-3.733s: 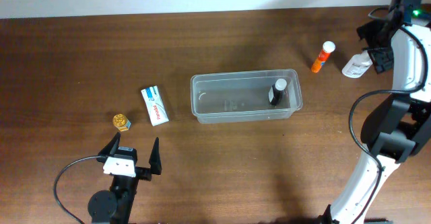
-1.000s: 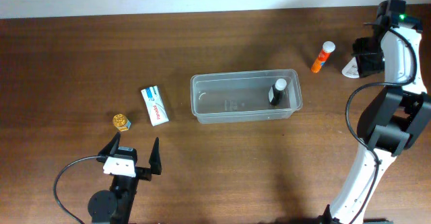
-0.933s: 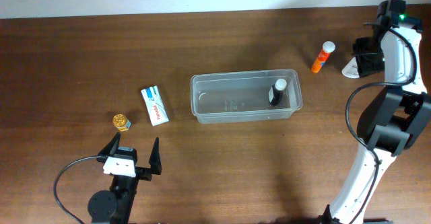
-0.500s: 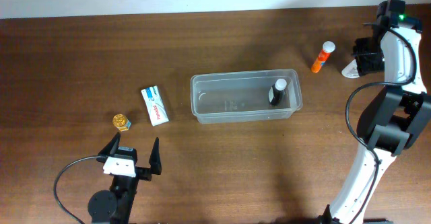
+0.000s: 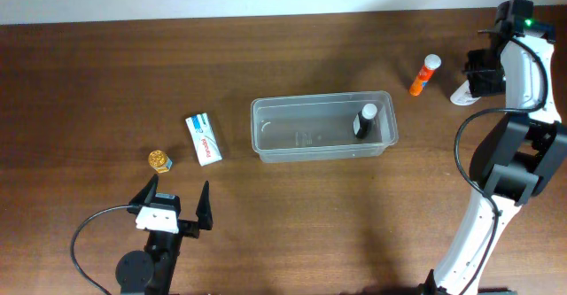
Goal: Pack container
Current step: 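Close the right gripper on the spray bottle and lift it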
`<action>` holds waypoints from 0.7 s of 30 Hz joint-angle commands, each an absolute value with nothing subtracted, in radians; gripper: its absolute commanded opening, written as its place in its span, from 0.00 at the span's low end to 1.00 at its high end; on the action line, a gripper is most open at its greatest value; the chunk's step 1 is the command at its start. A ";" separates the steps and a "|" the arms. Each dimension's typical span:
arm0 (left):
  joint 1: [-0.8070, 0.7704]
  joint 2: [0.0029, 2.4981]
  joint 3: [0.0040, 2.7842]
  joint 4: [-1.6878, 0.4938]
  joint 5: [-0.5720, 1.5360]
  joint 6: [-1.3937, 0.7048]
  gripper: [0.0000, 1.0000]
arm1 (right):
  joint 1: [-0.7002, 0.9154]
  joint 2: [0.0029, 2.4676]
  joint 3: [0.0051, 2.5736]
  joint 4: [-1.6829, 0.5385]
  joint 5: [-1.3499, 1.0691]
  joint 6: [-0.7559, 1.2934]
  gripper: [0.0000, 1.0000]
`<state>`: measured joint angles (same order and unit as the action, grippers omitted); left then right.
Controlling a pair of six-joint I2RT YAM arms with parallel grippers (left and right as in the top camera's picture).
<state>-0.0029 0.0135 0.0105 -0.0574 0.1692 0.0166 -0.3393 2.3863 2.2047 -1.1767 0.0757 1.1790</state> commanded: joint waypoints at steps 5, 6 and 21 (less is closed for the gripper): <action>0.005 0.005 0.010 -0.065 0.187 0.031 0.99 | -0.335 2.397 2.209 -1.190 0.128 1.183 0.30; 0.005 0.005 0.010 -0.065 0.187 0.031 0.99 | -0.336 2.397 2.209 -1.193 0.128 1.183 0.30; 0.005 0.005 0.010 -0.065 0.187 0.031 0.99 | -0.339 2.250 2.211 -1.262 0.124 0.998 0.27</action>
<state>-0.0029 0.0135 0.0105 -0.0574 0.1692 0.0166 -0.3393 2.3734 2.2044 -1.2449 0.0971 1.0676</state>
